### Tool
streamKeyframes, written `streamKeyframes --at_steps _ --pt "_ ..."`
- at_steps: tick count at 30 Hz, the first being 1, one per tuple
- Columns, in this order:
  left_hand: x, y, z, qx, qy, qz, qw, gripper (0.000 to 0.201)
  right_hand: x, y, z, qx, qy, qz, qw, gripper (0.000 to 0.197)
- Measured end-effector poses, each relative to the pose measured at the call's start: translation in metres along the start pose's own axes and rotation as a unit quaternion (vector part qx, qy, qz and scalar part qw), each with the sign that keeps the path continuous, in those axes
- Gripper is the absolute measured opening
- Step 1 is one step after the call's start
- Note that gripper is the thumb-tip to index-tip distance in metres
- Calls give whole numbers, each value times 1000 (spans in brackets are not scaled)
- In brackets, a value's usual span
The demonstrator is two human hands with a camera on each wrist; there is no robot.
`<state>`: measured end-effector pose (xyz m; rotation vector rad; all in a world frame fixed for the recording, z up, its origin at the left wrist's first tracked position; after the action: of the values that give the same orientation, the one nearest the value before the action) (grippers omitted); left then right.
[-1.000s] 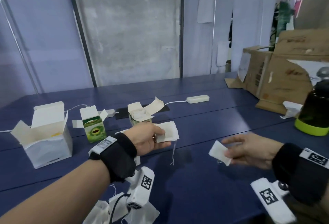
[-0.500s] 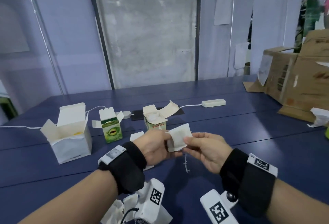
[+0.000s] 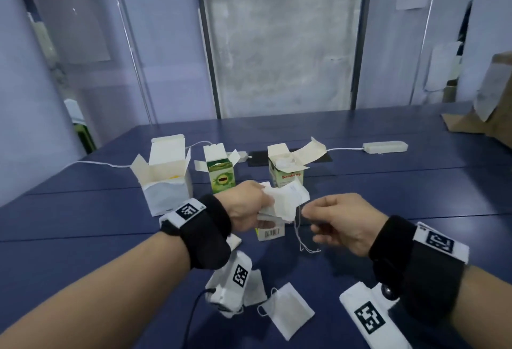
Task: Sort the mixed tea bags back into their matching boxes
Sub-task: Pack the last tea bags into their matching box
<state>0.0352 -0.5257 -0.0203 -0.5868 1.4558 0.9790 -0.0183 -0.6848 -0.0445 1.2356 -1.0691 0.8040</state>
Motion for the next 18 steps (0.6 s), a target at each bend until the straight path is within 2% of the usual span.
streamKeyframes --at_steps 4,6,8,10,14,15,16,18 --pt "-2 3 16 -15 -21 -12 1000 28 7 -7 1 -21 68 87 994 4" --pt "-7 4 20 -21 -33 -22 999 26 2 -10 -5 20 89 84 992 5" --pt "-12 5 26 -25 -34 -24 999 26 -11 -9 -13 76 160 76 981 9" --pt "-17 7 36 -41 -31 -24 998 27 -26 -4 -22 133 300 83 941 18" --pt "-22 15 58 -108 21 -19 994 28 -49 6 -42 202 567 131 788 52" --pt "-22 17 62 -117 38 -13 992 30 -51 7 -46 205 595 139 764 58" --pt "-21 20 65 -123 53 -8 991 31 -52 8 -49 207 608 138 754 61" --pt "-18 24 70 -132 70 -1 989 34 -55 8 -50 213 609 120 755 57"
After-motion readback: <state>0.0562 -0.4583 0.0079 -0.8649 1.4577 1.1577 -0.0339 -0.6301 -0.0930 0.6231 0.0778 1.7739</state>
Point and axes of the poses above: each hand's wrist, its own y-axis away from the middle knuckle, its own z-axis out of the back of the hand, x = y × z, the point moved 4 cm from there along -y, towards the middle knuckle, and after that the axes turned 5 degrees about -z, right-handed, at the moved point
